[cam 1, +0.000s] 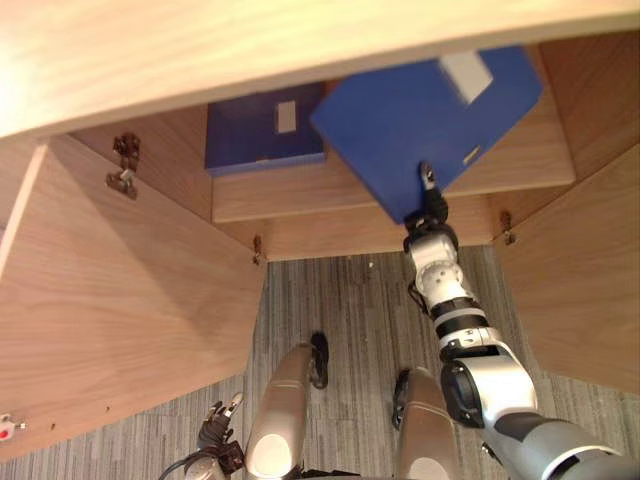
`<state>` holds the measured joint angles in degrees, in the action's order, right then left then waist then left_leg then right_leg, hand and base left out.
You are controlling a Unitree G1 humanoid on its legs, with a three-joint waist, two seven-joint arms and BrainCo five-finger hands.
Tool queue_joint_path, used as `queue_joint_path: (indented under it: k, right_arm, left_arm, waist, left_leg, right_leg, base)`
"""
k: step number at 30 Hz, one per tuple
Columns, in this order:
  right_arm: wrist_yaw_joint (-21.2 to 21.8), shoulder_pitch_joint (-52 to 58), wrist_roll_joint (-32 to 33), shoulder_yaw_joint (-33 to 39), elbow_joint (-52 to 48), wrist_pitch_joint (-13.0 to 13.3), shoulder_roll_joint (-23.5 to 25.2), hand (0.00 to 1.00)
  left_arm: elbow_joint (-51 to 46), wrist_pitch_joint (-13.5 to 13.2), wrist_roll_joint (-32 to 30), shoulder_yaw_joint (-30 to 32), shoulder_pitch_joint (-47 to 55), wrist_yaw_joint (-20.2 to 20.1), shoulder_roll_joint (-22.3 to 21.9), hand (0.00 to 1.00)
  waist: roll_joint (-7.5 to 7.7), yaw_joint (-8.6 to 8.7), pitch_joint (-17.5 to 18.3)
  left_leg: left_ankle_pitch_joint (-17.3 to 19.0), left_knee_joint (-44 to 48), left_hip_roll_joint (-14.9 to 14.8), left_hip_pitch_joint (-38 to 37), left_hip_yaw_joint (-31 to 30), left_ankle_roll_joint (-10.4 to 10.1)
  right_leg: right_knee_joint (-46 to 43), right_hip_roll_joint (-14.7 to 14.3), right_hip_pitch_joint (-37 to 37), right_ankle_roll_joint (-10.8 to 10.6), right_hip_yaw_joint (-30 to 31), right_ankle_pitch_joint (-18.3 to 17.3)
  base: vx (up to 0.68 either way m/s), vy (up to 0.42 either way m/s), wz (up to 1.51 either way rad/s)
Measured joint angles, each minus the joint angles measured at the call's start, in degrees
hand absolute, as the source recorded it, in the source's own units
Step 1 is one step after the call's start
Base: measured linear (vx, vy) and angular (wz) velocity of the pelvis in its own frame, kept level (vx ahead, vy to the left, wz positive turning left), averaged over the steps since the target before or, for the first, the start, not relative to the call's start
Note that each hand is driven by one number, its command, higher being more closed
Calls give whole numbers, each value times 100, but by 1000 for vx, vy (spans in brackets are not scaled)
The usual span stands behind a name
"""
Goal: Walk over to the cabinet, pick up the folder, carry it to the office cabinet, place the folder inside the office cabinet, then close the office cabinet door
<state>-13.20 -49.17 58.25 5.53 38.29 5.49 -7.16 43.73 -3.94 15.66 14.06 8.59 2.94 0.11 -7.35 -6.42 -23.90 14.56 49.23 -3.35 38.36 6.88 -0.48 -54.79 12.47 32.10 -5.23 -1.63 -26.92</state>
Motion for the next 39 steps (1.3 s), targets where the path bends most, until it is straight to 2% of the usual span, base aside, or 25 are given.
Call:
queue_joint_path:
  k: [2, 5, 6, 11, 14, 18, 23, 25, 31, 32, 36, 39]
  right_arm:
    - [-41, -235, 85, 12, -83, 92, -59, 100]
    - [-318, -590, 284, 250, -247, 215, -143, 100]
    - [-468, -699, 393, 441, -253, 264, -174, 100]
    - [-867, -750, 587, 875, -253, 310, -269, 100]
    - [-1082, -829, 587, 1136, -253, 346, -479, 100]
    - [-1357, -1073, 590, 1608, -250, 425, -763, 100]
    - [-1720, -1364, 597, 2146, -245, 544, -962, 100]
    - [-1832, -1444, 598, 2307, -233, 576, -1189, 100]
    - [-1989, -1667, 600, 2493, 64, 511, -1671, 100]
    - [-1989, -1696, 599, 2491, 109, 469, -1707, 0]
    - [-1984, -1889, 546, 2381, 272, 189, -1885, 0]
    - [-1844, -1966, 93, 1770, 369, -160, -2148, 0]
  left_arm:
    - [-1, -1, 47, 39, -36, 19, -16, 0]
    - [0, 4, 105, 112, -206, 166, -62, 0]
    - [0, 11, 164, 136, -320, 235, -103, 0]
    - [-253, 20, 391, 128, -430, 367, -241, 0]
    - [-386, 22, 730, 89, -441, 434, -289, 0]
    - [-509, 33, 918, 25, -455, 484, -291, 0]
    - [-509, 77, 999, -10, -465, 617, -289, 0]
    - [-509, 96, 1021, -34, -541, 672, -288, 0]
    - [-620, 120, 1094, -89, -567, 693, -317, 0]
    - [-620, 120, 1103, -89, -567, 693, -317, 0]
    - [-612, 122, 1141, -88, -564, 692, -312, 0]
    - [-606, 123, 1152, -88, -551, 667, -302, 0]
  waist:
    - [-8, 2, -56]
    - [-3, -79, -120]
    - [-5, -94, -186]
    - [-20, -223, -248]
    - [-28, -255, -256]
    - [-32, -275, -255]
    - [-50, -327, -243]
    - [-51, -366, -243]
    - [-51, -385, -243]
    - [-51, -389, -243]
    - [-51, -376, -243]
    - [-50, -349, -243]
  left_leg:
    - [115, 372, 27, 322, 2, 44]
    - [368, 1222, 113, 1086, -23, 95]
    - [417, 1497, 203, 1370, -31, 125]
    - [452, 2011, 322, 2064, -111, 102]
    - [418, 2258, 471, 2437, -214, 78]
    - [292, 2324, 639, 2714, -402, 31]
    - [201, 2297, 716, 2872, -523, 6]
    - [137, 2283, 800, 3024, -609, -22]
    - [-52, 2092, 1003, 3074, -706, -68]
    - [-61, 2083, 1004, 3074, -714, -76]
    - [-109, 2020, 999, 3073, -732, -82]
    - [-132, 2018, 992, 3075, -736, -51]
  right_leg:
    - [-367, 69, 303, -49, 50, -124]
    - [-1264, 206, 1024, -151, 208, -462]
    - [-1611, 333, 1281, -184, 244, -594]
    - [-2247, 477, 1904, -209, 283, -775]
    - [-2604, 597, 2186, -202, 237, -905]
    - [-2775, 755, 2315, -154, 44, -978]
    - [-2786, 791, 2375, -132, -109, -988]
    - [-2817, 830, 2473, -113, -180, -997]
    - [-2808, 974, 2463, -79, -270, -1027]
    - [-2808, 972, 2463, -79, -278, -1027]
    - [-2789, 962, 2463, -74, -306, -1026]
    - [-2782, 952, 2463, -74, -308, -1026]
  base:
    - [-101, 122, 11]
    - [-122, 111, 23]
    - [-111, 70, 35]
    - [-74, 28, 25]
    - [-45, -4, 29]
    - [-34, -36, 33]
    - [-4, -47, 16]
    - [15, -41, 24]
    - [18, -51, 24]
    - [4, -43, 7]
    - [11, -53, 3]
    - [28, -40, 0]
